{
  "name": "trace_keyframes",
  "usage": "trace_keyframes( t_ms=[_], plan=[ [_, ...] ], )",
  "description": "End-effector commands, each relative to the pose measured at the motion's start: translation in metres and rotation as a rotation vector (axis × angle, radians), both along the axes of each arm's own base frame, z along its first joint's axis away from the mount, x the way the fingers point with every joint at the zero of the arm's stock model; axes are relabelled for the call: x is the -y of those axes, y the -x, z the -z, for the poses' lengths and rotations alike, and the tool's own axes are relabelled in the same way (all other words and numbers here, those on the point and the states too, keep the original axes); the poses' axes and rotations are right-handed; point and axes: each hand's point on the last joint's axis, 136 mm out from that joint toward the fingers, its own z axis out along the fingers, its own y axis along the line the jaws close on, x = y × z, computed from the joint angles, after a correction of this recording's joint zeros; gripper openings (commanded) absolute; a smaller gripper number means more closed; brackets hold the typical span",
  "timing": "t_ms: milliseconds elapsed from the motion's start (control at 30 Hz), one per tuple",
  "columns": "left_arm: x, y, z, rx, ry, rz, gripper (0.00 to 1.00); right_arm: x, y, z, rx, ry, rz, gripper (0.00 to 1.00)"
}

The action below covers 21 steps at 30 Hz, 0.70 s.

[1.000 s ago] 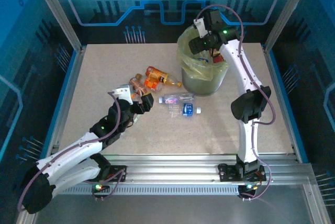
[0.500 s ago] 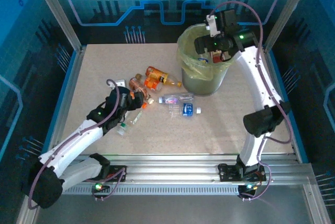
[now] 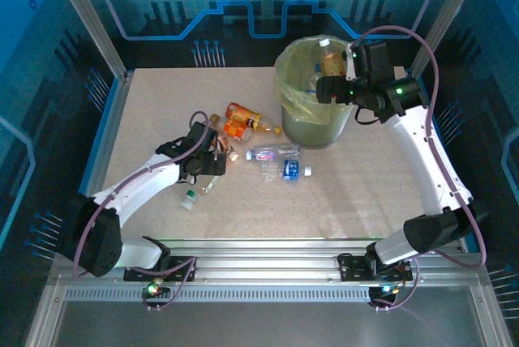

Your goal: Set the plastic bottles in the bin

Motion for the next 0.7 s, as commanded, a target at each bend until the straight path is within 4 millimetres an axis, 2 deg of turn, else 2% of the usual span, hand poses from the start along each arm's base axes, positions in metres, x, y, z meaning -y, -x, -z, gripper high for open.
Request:
trace_keyframes(
  t_ms=[0, 267, 667],
  plan=[
    [0.000, 0.007, 0.008, -0.093, -0.021, 0.044, 0.99, 0.002, 0.011, -0.014, 0.057, -0.048, 0.035, 1.00],
    [0.003, 0.009, 0.030, -0.180, -0.027, 0.055, 0.99, 0.009, 0.027, -0.020, 0.084, -0.053, 0.047, 1.00],
    [0.013, 0.020, 0.055, -0.271, 0.033, 0.071, 0.99, 0.009, 0.026, -0.014, 0.078, -0.056, 0.048, 1.00]
  ],
)
